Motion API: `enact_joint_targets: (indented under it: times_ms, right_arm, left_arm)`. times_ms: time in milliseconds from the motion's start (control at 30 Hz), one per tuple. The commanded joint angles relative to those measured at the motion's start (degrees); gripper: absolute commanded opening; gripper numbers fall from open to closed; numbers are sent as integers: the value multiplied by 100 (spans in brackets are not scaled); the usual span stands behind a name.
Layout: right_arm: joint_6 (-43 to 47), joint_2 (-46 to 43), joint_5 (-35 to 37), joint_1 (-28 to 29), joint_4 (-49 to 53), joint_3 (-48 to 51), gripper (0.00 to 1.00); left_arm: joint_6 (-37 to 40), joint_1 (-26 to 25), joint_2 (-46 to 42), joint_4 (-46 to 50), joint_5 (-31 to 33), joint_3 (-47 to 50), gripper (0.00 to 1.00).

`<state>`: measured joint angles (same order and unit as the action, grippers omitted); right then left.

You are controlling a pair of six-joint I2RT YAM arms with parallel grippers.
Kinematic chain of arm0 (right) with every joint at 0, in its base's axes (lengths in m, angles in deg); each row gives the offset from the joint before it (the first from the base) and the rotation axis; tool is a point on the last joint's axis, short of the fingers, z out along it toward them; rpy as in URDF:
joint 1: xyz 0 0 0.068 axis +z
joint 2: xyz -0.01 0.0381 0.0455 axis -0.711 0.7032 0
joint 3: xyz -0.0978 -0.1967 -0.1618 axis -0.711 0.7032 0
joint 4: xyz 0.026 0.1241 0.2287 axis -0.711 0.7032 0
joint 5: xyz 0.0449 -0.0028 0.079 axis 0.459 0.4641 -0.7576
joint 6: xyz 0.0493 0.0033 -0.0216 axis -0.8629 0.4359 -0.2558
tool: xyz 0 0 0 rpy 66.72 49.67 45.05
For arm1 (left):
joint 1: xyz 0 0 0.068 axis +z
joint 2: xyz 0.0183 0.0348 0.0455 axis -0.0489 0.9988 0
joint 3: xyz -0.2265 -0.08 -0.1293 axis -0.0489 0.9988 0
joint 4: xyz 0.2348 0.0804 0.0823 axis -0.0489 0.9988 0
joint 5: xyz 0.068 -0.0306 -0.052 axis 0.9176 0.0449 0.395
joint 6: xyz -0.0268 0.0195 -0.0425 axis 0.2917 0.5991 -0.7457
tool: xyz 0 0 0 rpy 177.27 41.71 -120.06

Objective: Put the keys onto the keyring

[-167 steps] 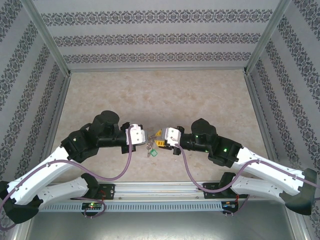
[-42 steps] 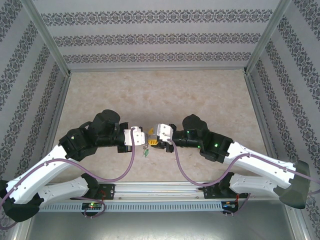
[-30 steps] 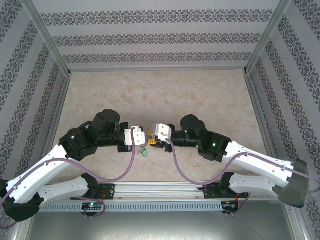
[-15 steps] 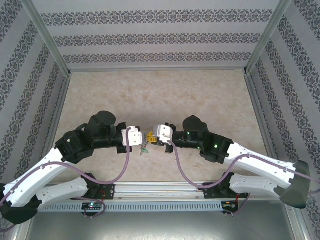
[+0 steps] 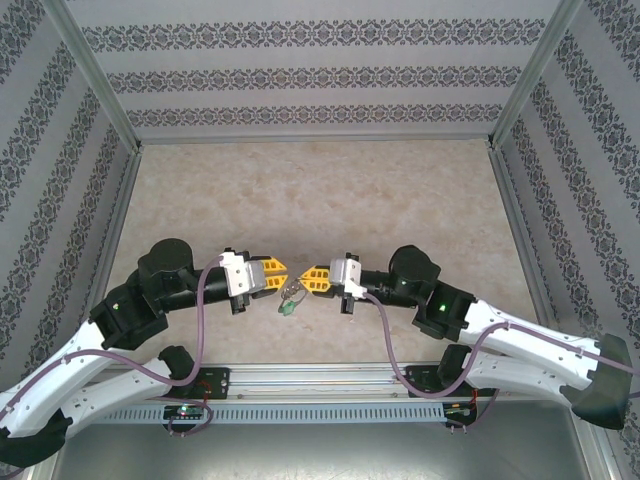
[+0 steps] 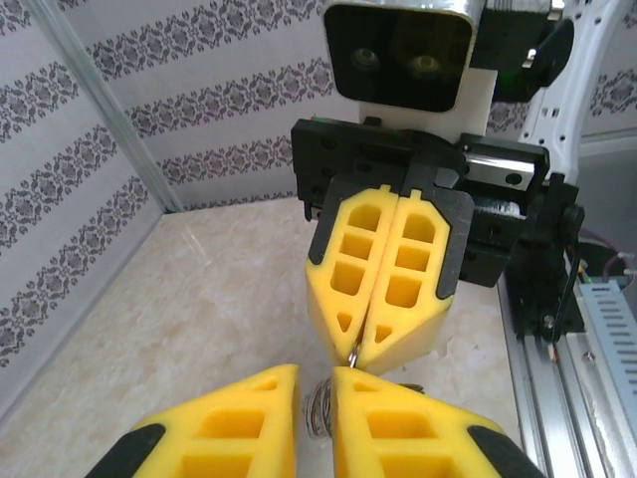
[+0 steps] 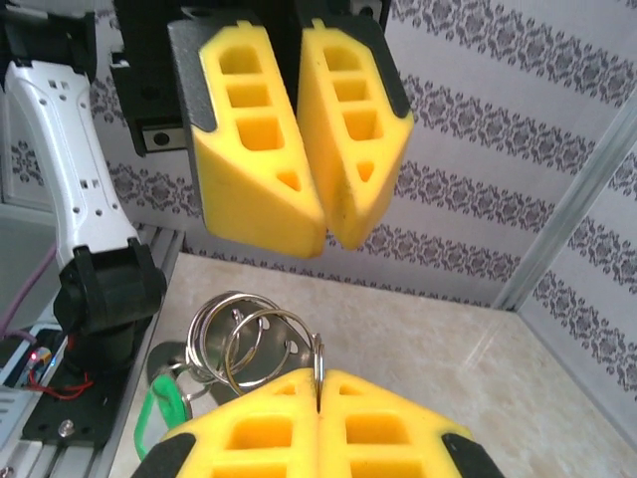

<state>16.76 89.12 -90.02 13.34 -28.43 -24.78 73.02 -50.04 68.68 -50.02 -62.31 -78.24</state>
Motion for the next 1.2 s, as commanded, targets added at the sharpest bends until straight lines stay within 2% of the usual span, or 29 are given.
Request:
enact_joint_targets:
  times_ms: [0, 133, 700, 833, 1000, 1167]
  right_arm:
    - [-325, -210, -261, 23, -972, 97, 0]
    - [-457, -280, -352, 20, -1277, 178, 0]
    - [-684, -61, -486, 23, -1907, 240, 0]
    - [-701, -55, -486, 23, -1907, 265, 0]
    - [-712, -44, -512, 22, -1876, 275, 0]
    - [-745, -35, -545, 6, -1836, 306, 0]
  left_arm:
    - [-292, 13, -96, -466, -255, 48, 18]
    - [-303, 13, -95, -460, -281, 74, 22]
    - [-411, 13, 133, -817, -641, 119, 26]
    - [-440, 12, 187, -924, -698, 127, 26]
    - [-466, 13, 222, -1053, -710, 158, 19]
    - [-492, 13, 215, -1116, -721, 133, 17]
